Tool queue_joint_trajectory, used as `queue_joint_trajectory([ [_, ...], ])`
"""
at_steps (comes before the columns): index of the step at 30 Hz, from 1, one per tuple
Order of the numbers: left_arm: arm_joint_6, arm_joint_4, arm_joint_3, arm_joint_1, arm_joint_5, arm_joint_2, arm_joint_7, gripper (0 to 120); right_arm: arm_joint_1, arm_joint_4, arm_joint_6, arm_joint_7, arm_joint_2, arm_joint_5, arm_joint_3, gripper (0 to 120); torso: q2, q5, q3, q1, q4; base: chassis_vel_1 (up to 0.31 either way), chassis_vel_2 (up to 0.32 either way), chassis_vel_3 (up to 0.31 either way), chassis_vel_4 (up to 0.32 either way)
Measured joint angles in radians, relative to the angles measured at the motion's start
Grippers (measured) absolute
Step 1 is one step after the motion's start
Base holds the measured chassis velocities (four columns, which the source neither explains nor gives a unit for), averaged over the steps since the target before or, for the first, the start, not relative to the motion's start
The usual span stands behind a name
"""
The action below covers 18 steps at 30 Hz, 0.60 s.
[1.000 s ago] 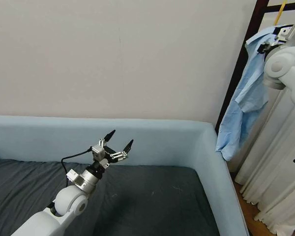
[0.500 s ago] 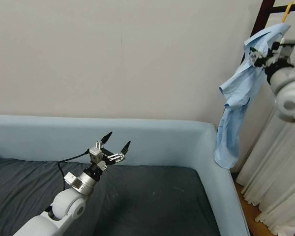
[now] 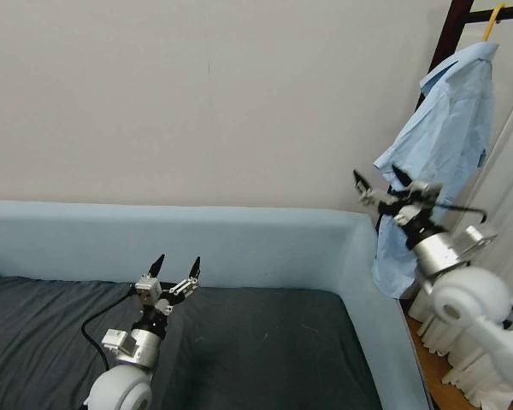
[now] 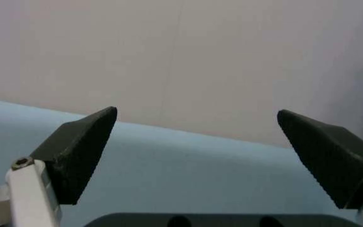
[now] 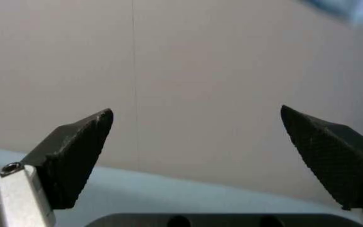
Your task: Pick up the clothes from the sofa and hang them on the clothes hanger.
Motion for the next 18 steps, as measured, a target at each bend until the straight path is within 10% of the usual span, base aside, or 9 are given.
queue_joint_trajectory([
  [18, -0.195, 0.028, -0.083, 0.220, 0.237, -0.307, 0.054, 100, -0.612, 0.015, 0.143, -0.033, 0.526, -0.509, 0.367, 100, 0.000, -0.0001, 0.000, 0.000, -0.0005, 0.000, 0.000, 0.000, 0.000],
])
